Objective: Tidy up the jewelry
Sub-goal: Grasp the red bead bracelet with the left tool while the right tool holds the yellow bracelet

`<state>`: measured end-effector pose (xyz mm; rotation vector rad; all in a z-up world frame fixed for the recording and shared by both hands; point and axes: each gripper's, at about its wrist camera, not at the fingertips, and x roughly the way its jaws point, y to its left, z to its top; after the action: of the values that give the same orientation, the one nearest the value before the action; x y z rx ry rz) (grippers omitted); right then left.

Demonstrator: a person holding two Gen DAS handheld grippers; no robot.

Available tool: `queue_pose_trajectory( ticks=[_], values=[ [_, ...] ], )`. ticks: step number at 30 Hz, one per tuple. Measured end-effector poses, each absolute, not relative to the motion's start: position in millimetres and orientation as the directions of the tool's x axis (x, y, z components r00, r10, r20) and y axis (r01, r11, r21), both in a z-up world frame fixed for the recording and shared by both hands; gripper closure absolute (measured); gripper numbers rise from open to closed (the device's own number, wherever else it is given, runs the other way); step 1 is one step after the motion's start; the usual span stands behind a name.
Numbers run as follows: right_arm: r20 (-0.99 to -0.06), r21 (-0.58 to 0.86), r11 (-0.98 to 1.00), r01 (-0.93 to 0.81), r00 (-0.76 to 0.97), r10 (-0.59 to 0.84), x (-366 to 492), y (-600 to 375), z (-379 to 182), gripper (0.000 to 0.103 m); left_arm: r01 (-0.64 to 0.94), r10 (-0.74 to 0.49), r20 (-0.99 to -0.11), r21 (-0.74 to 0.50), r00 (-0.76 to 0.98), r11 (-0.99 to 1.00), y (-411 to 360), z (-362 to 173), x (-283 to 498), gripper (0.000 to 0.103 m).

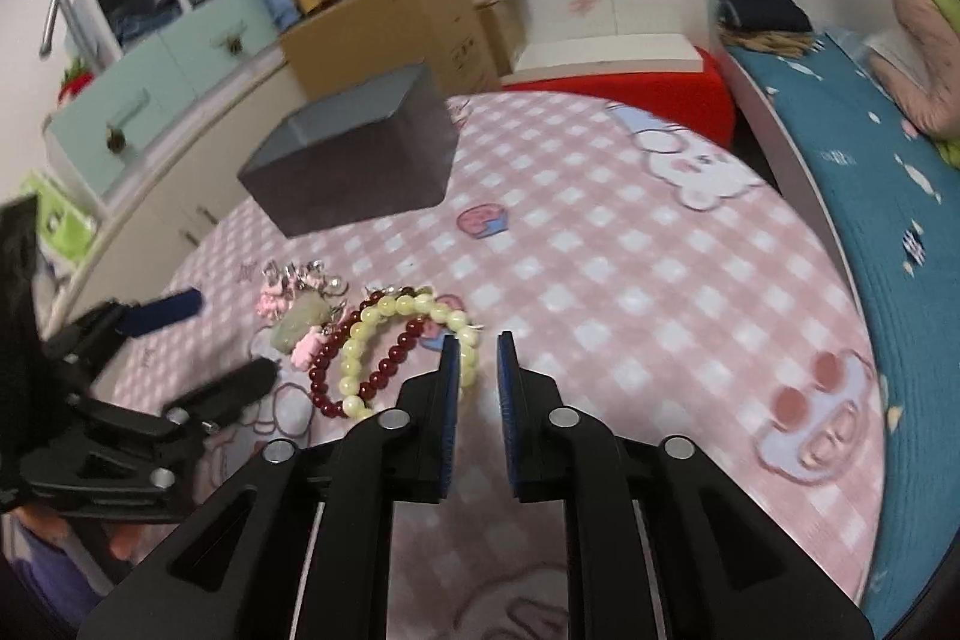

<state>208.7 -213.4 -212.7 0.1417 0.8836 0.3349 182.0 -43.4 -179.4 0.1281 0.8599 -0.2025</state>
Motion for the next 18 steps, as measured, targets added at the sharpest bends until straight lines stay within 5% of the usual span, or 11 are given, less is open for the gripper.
queue_pose_trajectory(
  ticks=[2, 4, 11, 18],
  values=[
    [-0.744, 0.207, 0.951, -0.230, 0.595, 0.306, 211.1, -204.4, -215.3, 0.050, 0.212, -0.116, -0.762, 0.029, 0.637, 0.977, -37.8, -178.7, 180.6, 0.008],
    [-0.750, 0.168, 0.955, -0.245, 0.597, 0.285, 210.5, -197.8, -215.9, 0.050, 0.203, -0.110, -0.763, 0.028, 0.637, 0.979, -32.9, -178.7, 179.8, 0.008],
    [-0.782, 0.065, 0.960, -0.274, 0.583, 0.219, 208.2, -192.3, -221.6, 0.091, 0.223, -0.128, -0.765, 0.021, 0.631, 0.975, -36.4, -179.6, 179.2, 0.008],
    [-0.775, 0.088, 0.980, -0.179, 0.605, 0.180, 189.6, -239.2, -220.5, 0.093, 0.328, -0.199, -0.762, 0.019, 0.617, 0.944, -65.0, -178.6, 172.3, 0.008]
  ],
)
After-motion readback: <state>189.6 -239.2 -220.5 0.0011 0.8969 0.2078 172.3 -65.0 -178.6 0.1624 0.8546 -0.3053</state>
